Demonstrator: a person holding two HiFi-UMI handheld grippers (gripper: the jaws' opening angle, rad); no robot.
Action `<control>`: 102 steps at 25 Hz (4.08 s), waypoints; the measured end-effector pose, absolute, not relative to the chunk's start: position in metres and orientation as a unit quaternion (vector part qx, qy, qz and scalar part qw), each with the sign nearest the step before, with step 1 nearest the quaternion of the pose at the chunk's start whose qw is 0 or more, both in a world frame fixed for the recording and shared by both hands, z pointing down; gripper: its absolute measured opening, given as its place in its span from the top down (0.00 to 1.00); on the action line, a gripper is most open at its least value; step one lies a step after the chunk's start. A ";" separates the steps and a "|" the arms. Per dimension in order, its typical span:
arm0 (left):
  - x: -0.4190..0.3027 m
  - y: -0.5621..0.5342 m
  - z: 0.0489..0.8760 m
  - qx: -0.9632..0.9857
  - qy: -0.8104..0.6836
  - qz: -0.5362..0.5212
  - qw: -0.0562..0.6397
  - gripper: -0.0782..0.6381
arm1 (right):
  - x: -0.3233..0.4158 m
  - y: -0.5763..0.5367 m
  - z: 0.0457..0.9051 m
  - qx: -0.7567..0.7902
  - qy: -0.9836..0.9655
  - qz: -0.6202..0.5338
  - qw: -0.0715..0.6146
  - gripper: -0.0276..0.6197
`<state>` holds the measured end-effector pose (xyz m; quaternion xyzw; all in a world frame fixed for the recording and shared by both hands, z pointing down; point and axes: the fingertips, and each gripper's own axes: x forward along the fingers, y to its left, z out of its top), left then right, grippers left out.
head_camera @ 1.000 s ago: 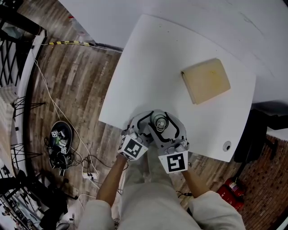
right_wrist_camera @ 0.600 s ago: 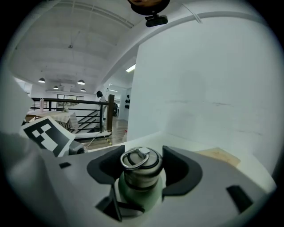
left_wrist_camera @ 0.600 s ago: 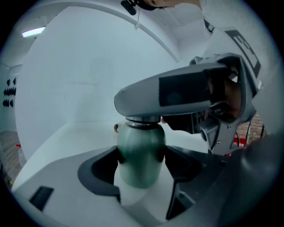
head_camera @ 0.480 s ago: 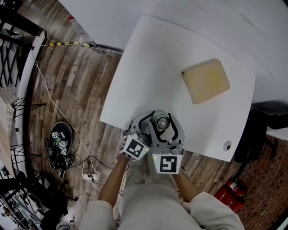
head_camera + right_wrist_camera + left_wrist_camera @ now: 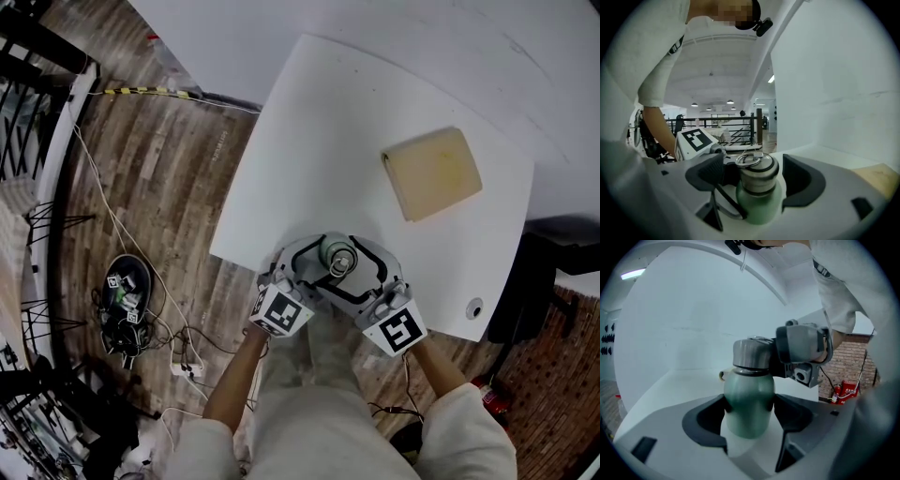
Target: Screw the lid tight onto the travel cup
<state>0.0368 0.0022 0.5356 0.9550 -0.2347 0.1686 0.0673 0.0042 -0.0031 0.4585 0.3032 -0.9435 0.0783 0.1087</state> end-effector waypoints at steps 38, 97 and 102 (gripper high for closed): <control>0.034 0.002 0.540 0.956 -0.226 0.177 0.057 0.43 | -0.014 -0.007 0.465 0.145 -0.972 0.014 0.183 0.56; 0.034 0.002 0.539 0.954 -0.236 0.176 0.059 0.44 | -0.013 0.002 0.462 0.016 -0.979 -0.007 0.204 0.53; 0.034 0.003 0.540 0.953 -0.237 0.177 0.058 0.44 | -0.012 0.003 0.462 0.030 -0.981 -0.006 0.192 0.56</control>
